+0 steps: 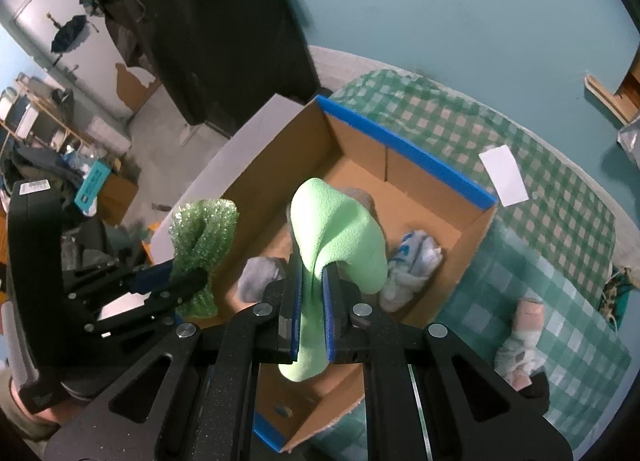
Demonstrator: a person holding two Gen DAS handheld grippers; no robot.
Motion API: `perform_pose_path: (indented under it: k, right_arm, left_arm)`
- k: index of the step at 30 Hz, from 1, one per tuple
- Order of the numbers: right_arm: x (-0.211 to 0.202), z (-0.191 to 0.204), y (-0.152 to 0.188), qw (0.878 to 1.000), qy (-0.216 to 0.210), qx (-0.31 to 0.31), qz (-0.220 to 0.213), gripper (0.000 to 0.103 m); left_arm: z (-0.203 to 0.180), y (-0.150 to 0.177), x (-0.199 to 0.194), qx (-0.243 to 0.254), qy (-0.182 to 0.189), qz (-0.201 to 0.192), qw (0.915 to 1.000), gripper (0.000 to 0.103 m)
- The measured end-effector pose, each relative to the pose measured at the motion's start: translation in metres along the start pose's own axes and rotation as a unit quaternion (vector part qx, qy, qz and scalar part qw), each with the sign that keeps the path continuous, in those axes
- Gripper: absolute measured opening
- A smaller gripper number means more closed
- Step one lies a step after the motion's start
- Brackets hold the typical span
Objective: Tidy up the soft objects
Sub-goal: 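Open both tools to drop the scrubber and cloth into the box, then move both tools back over the wrapped bundle and black sock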
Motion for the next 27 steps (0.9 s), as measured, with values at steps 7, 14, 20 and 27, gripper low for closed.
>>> perform_pose_path:
  k: [7, 14, 20, 27]
  right_arm:
    - [0.006, 0.006, 0.003, 1.000, 0.003, -0.001, 0.014, 0.014]
    - [-0.001, 0.006, 0.005, 1.000, 0.025, 0.008, 0.007, 0.057]
    - [-0.007, 0.002, 0.010, 0.999, 0.036, 0.019, 0.007, 0.058]
    - [-0.016, -0.007, 0.019, 0.998, 0.049, 0.033, 0.002, 0.058]
  left_arm:
    - [0.008, 0.004, 0.008, -0.013, -0.011, 0.014, 0.9998, 0.039]
    - [0.008, 0.007, 0.003, -0.006, -0.005, 0.011, 0.9999, 0.051]
    - [0.003, 0.010, -0.002, 0.006, 0.003, 0.007, 1.0000, 0.051]
    - [-0.008, 0.013, -0.008, 0.022, 0.013, 0.004, 0.9997, 0.051]
Point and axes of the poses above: each gripper's, at about its wrist camera, not at the fingertips, and x roughly the way its jaws point, z to its left, y to its underside, the point moved 2 cm from there along x, roughly the way its jaws point, and after that the axes turned 14 degrees about -x, right-handed, at the moved point
